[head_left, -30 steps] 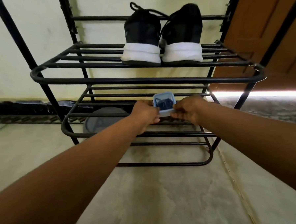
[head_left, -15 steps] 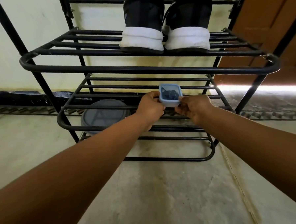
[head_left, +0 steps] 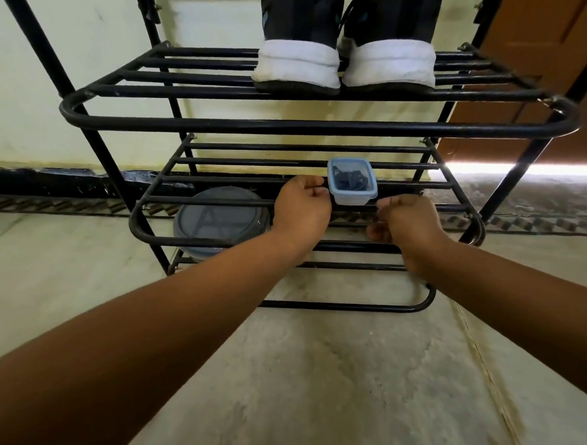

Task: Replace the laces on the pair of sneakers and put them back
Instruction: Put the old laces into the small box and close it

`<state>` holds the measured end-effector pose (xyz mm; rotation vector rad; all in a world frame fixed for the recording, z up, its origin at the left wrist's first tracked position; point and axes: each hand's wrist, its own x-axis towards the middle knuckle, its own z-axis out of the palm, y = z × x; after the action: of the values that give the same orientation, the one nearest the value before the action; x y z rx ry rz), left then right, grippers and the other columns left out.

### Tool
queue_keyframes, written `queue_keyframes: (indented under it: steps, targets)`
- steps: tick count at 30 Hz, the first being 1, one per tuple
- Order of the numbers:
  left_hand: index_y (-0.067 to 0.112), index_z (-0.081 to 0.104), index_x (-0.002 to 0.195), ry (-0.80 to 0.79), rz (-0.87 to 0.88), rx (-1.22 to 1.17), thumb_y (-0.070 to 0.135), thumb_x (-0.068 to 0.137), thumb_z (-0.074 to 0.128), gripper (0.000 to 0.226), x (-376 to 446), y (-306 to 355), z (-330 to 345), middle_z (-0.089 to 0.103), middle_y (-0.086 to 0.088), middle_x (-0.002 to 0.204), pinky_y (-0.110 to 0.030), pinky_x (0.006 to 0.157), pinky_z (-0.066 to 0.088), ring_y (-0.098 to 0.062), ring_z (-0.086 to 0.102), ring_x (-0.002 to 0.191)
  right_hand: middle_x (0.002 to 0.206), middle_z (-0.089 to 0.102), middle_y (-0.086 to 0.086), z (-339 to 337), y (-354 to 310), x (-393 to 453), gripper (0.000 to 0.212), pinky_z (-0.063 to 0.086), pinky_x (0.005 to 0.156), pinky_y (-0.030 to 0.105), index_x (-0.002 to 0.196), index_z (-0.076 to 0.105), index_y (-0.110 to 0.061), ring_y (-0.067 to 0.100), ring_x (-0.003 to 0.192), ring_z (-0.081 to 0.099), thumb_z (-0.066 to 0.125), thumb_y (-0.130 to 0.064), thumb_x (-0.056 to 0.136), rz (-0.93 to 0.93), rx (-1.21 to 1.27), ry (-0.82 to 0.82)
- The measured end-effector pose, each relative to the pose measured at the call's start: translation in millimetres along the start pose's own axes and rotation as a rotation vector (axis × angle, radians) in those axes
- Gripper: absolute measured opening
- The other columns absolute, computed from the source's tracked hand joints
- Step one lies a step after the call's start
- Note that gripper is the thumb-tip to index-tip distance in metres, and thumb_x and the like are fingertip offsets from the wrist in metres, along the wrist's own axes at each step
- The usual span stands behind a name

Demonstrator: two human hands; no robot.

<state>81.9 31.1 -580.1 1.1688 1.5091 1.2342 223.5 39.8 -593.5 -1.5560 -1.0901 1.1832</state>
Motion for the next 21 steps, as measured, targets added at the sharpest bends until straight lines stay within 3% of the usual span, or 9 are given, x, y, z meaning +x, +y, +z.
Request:
queue_keyframes:
  steps: [4, 7, 11, 15, 21]
  targets:
    - [0.013, 0.057, 0.103, -0.029, 0.105, -0.061, 0.007, 0.097, 0.048, 0.013, -33.8, 7.8, -18.0, 0.06, 0.001, 0.091, -0.019, 0.068, 0.054, -0.009, 0.059, 0.082, 0.086, 0.061, 0.003, 18.2, 0.0, -29.9, 0.021, 0.045, 0.058, 0.028, 0.089, 0.062, -0.019, 0.012, 0.067, 0.052, 0.049, -0.001, 0.09, -0.268, -0.152, -0.104]
    - [0.012, 0.058, 0.101, -0.009, 0.076, -0.056, 0.004, 0.096, 0.049, 0.013, -53.5, 2.4, -48.8, 0.061, -0.001, 0.09, -0.02, 0.066, 0.054, -0.01, 0.06, 0.08, 0.077, 0.061, -0.001, 46.5, -1.8, -51.3, 0.021, 0.042, 0.059, 0.026, 0.085, 0.064, -0.02, 0.01, 0.066, 0.052, 0.052, -0.004, 0.089, -0.312, -0.199, -0.2]
    - [0.016, 0.058, 0.091, 0.134, -0.021, -0.08, 0.001, 0.095, 0.049, 0.018, -76.9, -25.7, -119.1, 0.062, -0.001, 0.086, -0.022, 0.066, 0.054, -0.01, 0.06, 0.075, 0.069, 0.057, 0.0, 92.9, 16.7, -81.6, 0.024, 0.042, 0.056, 0.026, 0.076, 0.063, -0.02, 0.012, 0.061, 0.05, 0.052, -0.001, 0.088, -0.197, -0.229, -0.374]
    - [0.012, 0.061, 0.092, 0.378, -0.153, -0.13, 0.0, 0.093, 0.053, 0.014, -100.9, -63.4, -197.1, 0.063, -0.005, 0.085, -0.024, 0.069, 0.053, -0.013, 0.059, 0.074, 0.068, 0.055, 0.006, 142.4, 42.6, -103.7, 0.023, 0.041, 0.052, 0.025, 0.072, 0.06, -0.014, 0.016, 0.061, 0.049, 0.052, 0.001, 0.088, -0.022, -0.285, -0.516]
    - [0.01, 0.058, 0.086, 0.537, -0.28, -0.225, -0.004, 0.093, 0.05, 0.017, -140.2, -118.6, -259.7, 0.06, -0.007, 0.079, -0.028, 0.069, 0.05, -0.016, 0.057, 0.07, 0.07, 0.055, 0.007, 211.4, 57.8, -120.4, 0.022, 0.045, 0.058, 0.032, 0.071, 0.059, -0.013, 0.02, 0.064, 0.051, 0.051, 0.002, 0.084, 0.032, -0.329, -0.58]
